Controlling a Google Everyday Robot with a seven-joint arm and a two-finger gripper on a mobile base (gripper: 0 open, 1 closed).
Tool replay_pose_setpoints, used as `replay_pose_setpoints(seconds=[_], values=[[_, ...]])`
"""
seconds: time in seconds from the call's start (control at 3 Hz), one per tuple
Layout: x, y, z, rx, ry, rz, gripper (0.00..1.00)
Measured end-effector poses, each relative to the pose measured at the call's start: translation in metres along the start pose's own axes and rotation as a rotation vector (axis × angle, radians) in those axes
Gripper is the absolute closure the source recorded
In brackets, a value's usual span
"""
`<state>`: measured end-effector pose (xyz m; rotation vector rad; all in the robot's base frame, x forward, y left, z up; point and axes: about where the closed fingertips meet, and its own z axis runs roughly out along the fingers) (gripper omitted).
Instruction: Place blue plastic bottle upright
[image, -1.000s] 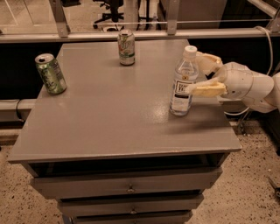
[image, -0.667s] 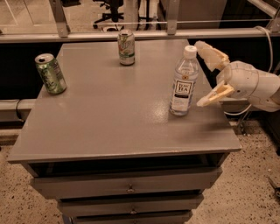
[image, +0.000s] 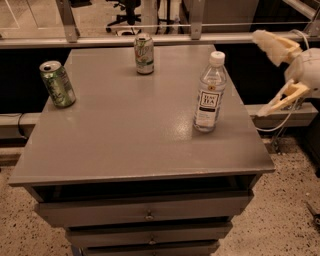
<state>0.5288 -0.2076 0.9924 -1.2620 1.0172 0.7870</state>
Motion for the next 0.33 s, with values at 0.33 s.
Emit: replay_pose_setpoints(seconds=[0.33], values=[[-0.0076,-0.0016,-0.0070,0.002,0.034,-0.019,0.00]])
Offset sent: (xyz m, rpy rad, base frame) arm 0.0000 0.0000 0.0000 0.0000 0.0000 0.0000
